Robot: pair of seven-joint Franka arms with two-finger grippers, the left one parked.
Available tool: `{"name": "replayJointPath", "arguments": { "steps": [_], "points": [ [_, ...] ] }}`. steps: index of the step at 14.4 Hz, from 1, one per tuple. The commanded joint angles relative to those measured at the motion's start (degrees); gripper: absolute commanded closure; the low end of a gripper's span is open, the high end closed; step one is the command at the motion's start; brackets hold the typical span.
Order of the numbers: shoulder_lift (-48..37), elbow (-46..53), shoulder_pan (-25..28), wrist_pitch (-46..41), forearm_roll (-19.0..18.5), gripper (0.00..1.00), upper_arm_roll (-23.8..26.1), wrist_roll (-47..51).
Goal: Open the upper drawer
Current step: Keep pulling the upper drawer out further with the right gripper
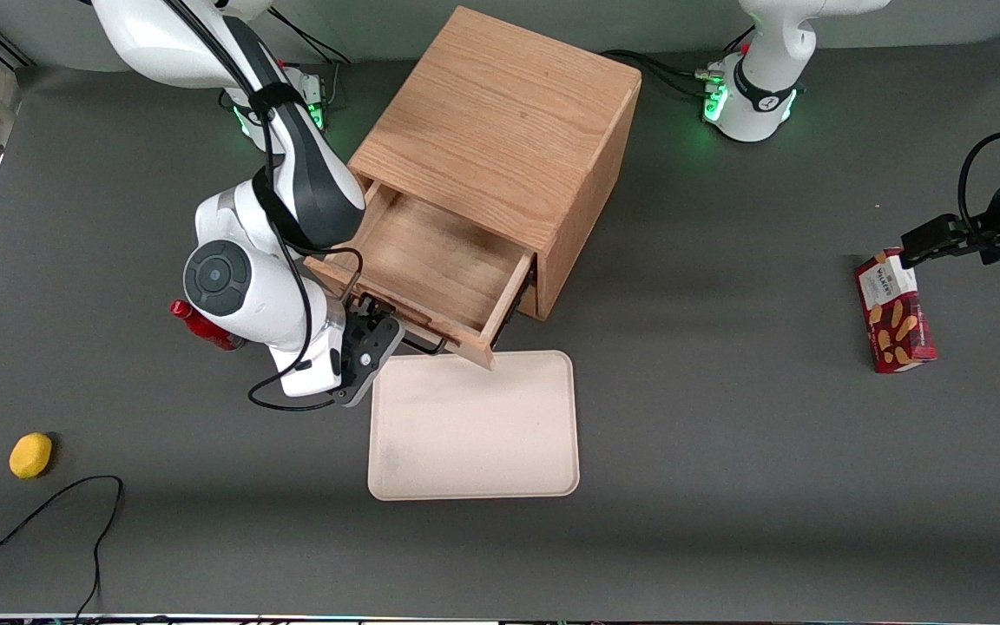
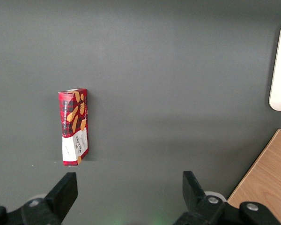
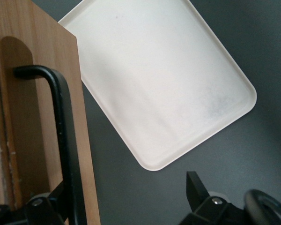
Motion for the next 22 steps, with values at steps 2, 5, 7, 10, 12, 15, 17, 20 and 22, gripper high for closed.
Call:
{"name": "replayJointPath", "arguments": {
  "steps": [2,5,7,10,12,15,17,20,22],
  "points": [
    [2.84,4.66,-1.10,-0.90,0.09,0.00,0.14,-1.25],
    [3.72,5.80,-1.89,-0.73,0.61,0.00,0.14,-1.25],
    [4.07,6.42,-2.50,-0.55,0.88,0.00,0.14,-1.42],
    [4.51,7.30,-2.94,-0.64,0.97,0.00,0.23,-2.04],
    [5.22,8.17,-3.47,-0.55,1.06,0.00,0.23,-2.13],
    [6.27,9.40,-4.08,-0.55,1.93,0.00,0.23,-3.00],
    [6.36,9.58,-4.70,-0.55,2.64,0.00,0.23,-3.71],
    [7.24,10.90,-4.88,-0.64,2.64,0.00,0.23,-4.23],
    [7.68,11.60,-5.75,-0.72,2.64,0.00,0.23,-4.76]
  ]
}}
